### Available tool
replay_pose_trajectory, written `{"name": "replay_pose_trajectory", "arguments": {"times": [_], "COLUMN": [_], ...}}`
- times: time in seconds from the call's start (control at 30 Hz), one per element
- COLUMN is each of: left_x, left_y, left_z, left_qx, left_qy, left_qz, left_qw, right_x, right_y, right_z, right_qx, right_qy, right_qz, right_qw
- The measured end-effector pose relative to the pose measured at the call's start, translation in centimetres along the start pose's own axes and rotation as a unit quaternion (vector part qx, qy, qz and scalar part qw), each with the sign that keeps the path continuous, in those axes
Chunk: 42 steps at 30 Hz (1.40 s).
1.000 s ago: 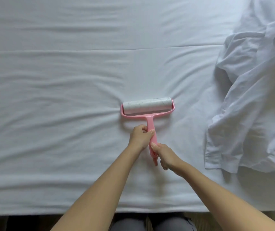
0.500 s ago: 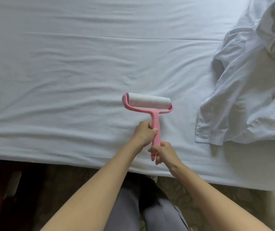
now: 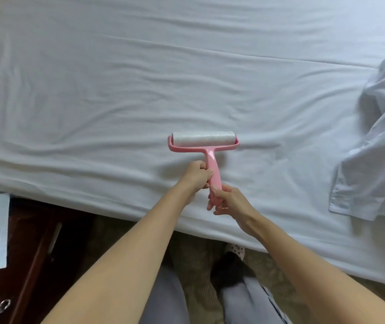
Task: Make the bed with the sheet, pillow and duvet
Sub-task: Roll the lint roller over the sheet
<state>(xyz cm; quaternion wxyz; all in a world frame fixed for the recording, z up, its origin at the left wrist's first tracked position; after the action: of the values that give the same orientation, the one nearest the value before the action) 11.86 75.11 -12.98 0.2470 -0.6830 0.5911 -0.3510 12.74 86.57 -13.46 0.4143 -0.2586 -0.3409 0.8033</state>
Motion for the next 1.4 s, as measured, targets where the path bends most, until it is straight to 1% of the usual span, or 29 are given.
{"name": "replay_pose_trajectory", "arguments": {"times": [0.1,0.2,0.37,0.47,0.6,0.8,0.93,1.03,1.13,1.23,1.33,1.4], "left_x": [3.7,8.2,15.8,18.9,20.4,21.1,22.2,22.4,22.0,21.2,19.6,18.3], "left_y": [1.5,3.4,7.4,10.0,12.9,17.7,20.9,21.7,20.8,18.1,14.7,12.2], "left_z": [0.6,1.2,0.3,-0.6,-1.8,-5.4,-8.4,-9.7,-9.4,-7.3,-3.2,0.2], "left_qx": [0.010,0.019,0.002,-0.005,-0.008,-0.010,-0.008,-0.011,-0.005,0.005,0.027,0.061], "left_qy": [-0.008,-0.006,0.038,0.062,0.089,0.081,0.059,0.049,0.042,0.030,0.067,0.088], "left_qz": [0.015,0.021,0.033,0.030,0.038,0.006,-0.019,-0.034,-0.011,0.028,0.065,0.086], "left_qw": [1.000,1.000,0.999,0.998,0.995,0.997,0.998,0.998,0.999,0.999,0.995,0.991], "right_x": [-3.2,-6.9,-13.1,-15.6,-16.3,-14.1,-13.0,-12.0,-11.3,-11.3,-12.1,-12.7], "right_y": [2.2,4.6,9.6,12.4,15.2,20.1,23.4,24.6,24.1,21.7,18.1,15.7], "right_z": [1.1,2.6,6.1,8.0,9.7,13.8,17.0,18.3,17.9,15.3,10.9,7.3], "right_qx": [-0.012,-0.015,-0.001,0.005,0.007,0.006,0.026,0.022,0.029,0.025,0.003,-0.026], "right_qy": [0.001,0.015,0.049,0.066,0.071,0.048,0.033,0.028,-0.012,-0.027,-0.023,-0.041], "right_qz": [-0.014,-0.047,-0.095,-0.109,-0.134,-0.162,-0.156,-0.130,-0.089,-0.061,-0.021,0.010], "right_qw": [1.000,0.999,0.994,0.992,0.988,0.986,0.987,0.991,0.996,0.997,1.000,0.999]}}
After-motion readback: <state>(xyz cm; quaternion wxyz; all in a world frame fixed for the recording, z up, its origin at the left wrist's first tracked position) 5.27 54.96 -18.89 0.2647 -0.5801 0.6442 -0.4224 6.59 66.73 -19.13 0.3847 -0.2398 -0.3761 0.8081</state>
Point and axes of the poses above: each hand's wrist, its own y-axis towards the middle knuckle, its own x-axis out of the back of the hand, z = x × y, the point moved 3 cm from there along y, towards the middle knuckle, and after that the axes turned 3 degrees about y, right-handed, at the moved point
